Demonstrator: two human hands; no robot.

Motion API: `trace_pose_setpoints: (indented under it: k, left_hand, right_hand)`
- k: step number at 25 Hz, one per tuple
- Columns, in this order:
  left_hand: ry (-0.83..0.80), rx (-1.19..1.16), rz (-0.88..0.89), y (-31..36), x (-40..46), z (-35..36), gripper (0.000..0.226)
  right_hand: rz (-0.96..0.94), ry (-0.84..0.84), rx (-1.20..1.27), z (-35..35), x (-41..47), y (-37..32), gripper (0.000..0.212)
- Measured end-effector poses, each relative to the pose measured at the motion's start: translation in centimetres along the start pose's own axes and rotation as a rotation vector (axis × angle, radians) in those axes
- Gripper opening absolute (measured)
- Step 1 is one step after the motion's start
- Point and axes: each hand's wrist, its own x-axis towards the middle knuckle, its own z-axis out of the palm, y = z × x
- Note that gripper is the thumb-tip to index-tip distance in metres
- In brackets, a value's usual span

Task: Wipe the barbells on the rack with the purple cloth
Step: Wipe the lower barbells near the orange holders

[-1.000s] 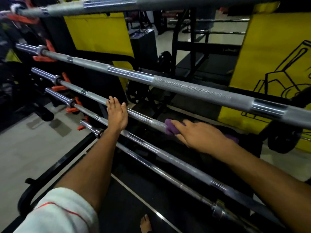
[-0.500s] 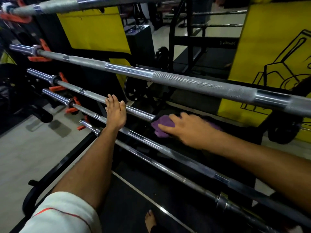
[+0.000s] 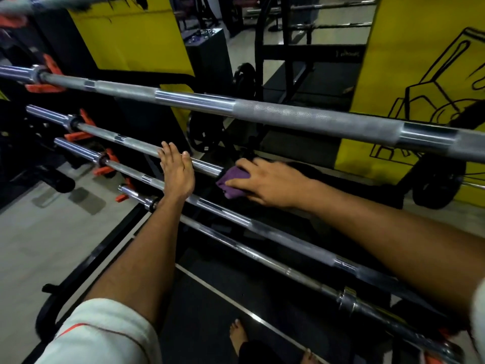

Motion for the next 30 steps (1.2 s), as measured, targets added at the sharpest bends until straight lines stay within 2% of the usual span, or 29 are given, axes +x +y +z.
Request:
trace_pose_setpoints:
  k: [3, 6, 10, 12, 18, 21, 23, 27, 30]
  left_hand:
    - [0.009, 0.02, 0.017, -0.5, 0.4, 0.0, 0.063]
    - [0.014, -0.002, 0.025, -0.7, 0.5, 0.4, 0.062]
    - [0.034, -0.037, 0.026, -0.5, 0.6, 0.9, 0.062]
    - [0.033, -0.04, 0.03, -0.7, 0.6, 1.0, 0.062]
    - [0.033, -0.056, 0.041, -0.9, 0.7, 1.1, 0.062]
    - [-0.002, -0.055, 0.103, -2.2, 0.3, -0.5, 0.059]
    - [0.008, 0.002, 0.192, -4.8, 1.8, -2.7, 0.058]
    - [-0.046, 0.184, 0.276, -10.2, 7.4, -6.1, 0.065]
    - [-0.01, 0.121, 0.332, -11.4, 8.7, -5.0, 0.066]
  right_hand:
    - [-0.001, -0.061, 0.031, -0.5, 0.3, -0.5, 0.047]
    - [-0.028, -0.072, 0.032, -1.3, -5.1, 0.3, 0.049]
    - [-0.063, -0.064, -0.041, -2.6, -13.4, 1.2, 0.064]
    - [-0.07, -0.039, -0.052, -2.6, -14.3, 1.6, 0.064]
    - [0.033, -0.032, -0.002, 0.2, -1.7, -0.3, 0.052]
    - [0.046, 0.005, 0.071, 0.1, 1.0, -0.7, 0.046]
    - [0.047, 0.037, 0.098, 0.1, 1.3, -0.4, 0.046]
    - [0.002, -0.059, -0.034, 1.2, 4.2, -1.4, 0.056]
    - [0.043, -0.052, -0.054, 2.4, 10.5, -2.4, 0.058]
